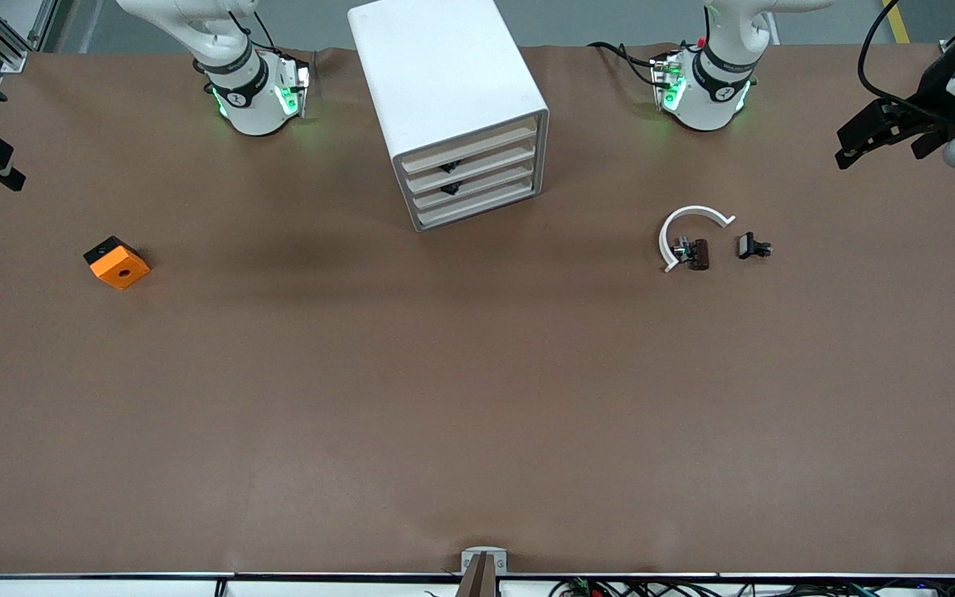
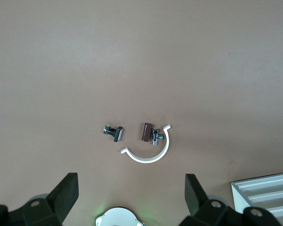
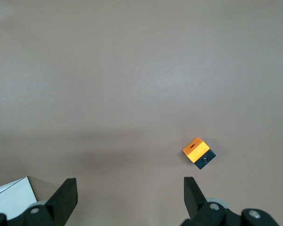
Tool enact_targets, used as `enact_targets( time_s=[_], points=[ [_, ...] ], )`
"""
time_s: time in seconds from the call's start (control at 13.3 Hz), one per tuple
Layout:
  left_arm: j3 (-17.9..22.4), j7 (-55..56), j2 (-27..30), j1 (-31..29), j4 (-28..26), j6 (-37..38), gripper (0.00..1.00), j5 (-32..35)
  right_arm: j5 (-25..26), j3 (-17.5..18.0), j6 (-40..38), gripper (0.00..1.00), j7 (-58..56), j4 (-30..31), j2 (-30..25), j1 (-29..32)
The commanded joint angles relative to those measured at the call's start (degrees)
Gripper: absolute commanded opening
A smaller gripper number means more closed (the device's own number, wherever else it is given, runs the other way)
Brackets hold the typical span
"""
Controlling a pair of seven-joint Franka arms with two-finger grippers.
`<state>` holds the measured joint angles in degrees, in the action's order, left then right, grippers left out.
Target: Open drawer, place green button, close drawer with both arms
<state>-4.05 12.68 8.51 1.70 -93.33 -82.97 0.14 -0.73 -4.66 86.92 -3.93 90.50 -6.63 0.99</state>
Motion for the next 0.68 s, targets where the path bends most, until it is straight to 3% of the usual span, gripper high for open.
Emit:
enact_targets(
  time_s=[0.0,0.6],
  points=[
    [0.4,-1.3,-0.7,0.0,2.1,1.4,1.00,0.0,0.2,0.0,-0.6,1.00,0.2,-0.1,-0.8,-0.1],
    [0.3,-1.3,-0.8,0.1,2.1,1.6,1.00,1.3,-0.1,-0.1,-0.8,1.00,0.4,0.0,-0.8,-0.1]
  ],
)
